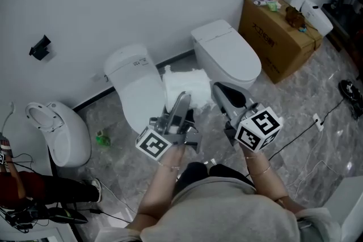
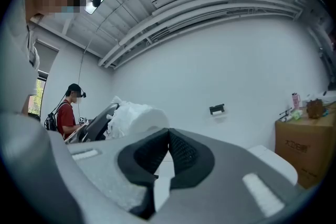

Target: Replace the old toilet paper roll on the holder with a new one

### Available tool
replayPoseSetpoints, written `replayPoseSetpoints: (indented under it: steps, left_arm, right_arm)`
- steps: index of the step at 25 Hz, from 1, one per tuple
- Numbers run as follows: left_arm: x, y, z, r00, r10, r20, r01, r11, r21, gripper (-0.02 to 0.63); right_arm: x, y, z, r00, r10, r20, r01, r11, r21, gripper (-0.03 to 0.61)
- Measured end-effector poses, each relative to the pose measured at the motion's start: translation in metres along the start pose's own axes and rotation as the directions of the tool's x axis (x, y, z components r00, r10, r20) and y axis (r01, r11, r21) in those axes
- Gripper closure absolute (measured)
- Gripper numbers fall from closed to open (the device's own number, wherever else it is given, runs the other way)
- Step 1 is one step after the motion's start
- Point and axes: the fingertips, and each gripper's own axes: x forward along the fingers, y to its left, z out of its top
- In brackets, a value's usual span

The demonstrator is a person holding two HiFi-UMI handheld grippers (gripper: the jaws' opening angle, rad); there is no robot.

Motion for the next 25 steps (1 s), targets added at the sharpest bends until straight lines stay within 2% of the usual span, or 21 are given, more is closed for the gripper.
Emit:
replayPoseSetpoints:
  steps: [5,10,16,23,25]
  left_arm:
    - [0.006,0.011,-0.009,0.999,0.033,0.024,-0.033,0.999,0.009,0.147]
    - [0.028,0.036,-0.002,0.999,0.042,0.003,-0.042,0.999,0.019,0.147]
    - [0.074,0.089,0.017,0.999,0.034,-0.008,-0.034,0.999,0.013,0.147]
    - [0.141,0.167,0.061,0.999,0.003,0.032,-0.002,1.0,-0.027,0.147]
    - [0.154,0.186,0.072,1.0,0.001,0.031,-0.001,1.0,-0.017,0.147]
  right_arm:
    - [0.002,-0.018,-0.005,1.0,0.01,-0.018,-0.009,1.0,0.017,0.581]
    - [0.034,-0.024,0.006,0.999,0.037,0.027,-0.037,0.999,0.016,0.581]
    - [0.097,-0.067,0.004,0.998,0.056,0.011,-0.056,0.998,-0.009,0.581]
    - [0.192,-0.121,0.015,0.998,0.055,0.033,-0.055,0.998,0.001,0.583]
    - [0.214,-0.133,0.017,0.998,0.049,0.04,-0.049,0.999,-0.004,0.581]
